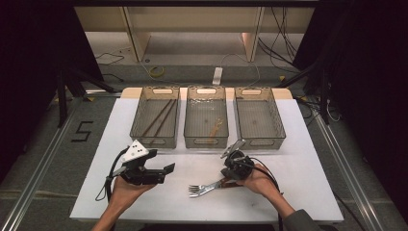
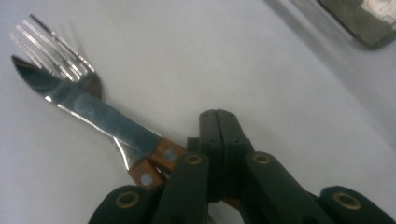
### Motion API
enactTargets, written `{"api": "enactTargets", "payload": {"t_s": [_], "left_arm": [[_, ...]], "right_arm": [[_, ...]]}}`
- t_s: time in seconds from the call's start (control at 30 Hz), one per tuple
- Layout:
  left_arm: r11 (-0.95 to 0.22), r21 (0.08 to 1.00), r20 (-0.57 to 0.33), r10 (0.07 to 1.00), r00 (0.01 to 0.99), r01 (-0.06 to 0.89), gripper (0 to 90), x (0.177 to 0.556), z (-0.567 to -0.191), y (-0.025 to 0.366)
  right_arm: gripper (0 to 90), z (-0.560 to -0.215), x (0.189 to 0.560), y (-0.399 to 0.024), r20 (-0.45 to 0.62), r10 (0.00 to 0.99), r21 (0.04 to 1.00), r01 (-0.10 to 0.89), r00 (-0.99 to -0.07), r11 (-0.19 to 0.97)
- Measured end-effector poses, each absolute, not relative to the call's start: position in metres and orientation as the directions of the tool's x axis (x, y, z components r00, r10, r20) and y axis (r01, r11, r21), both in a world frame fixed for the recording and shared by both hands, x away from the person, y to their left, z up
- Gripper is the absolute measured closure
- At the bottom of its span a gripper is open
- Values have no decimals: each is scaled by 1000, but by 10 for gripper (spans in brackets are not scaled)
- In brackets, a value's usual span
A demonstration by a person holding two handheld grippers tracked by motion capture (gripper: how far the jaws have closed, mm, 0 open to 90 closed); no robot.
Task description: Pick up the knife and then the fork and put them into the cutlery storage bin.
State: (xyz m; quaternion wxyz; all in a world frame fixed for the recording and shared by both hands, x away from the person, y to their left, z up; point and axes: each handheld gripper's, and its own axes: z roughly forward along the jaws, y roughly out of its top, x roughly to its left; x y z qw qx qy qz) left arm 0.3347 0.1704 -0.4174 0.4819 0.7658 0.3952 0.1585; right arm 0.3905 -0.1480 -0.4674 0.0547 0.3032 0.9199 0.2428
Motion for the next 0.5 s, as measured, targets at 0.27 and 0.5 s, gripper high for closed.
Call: {"api": "enactTargets", "payload": {"t_s": [0.27,0.5], "left_arm": [[-222,862,-141,758,637,455,156,335,-418,169],[-226,861,-140,756,639,456,156,335,-418,169]], "right_arm": [[900,-467,382,-160,58,581,470,535,-812,702],[900,-468,374,-162,61,571,457,531,-819,713]]}}
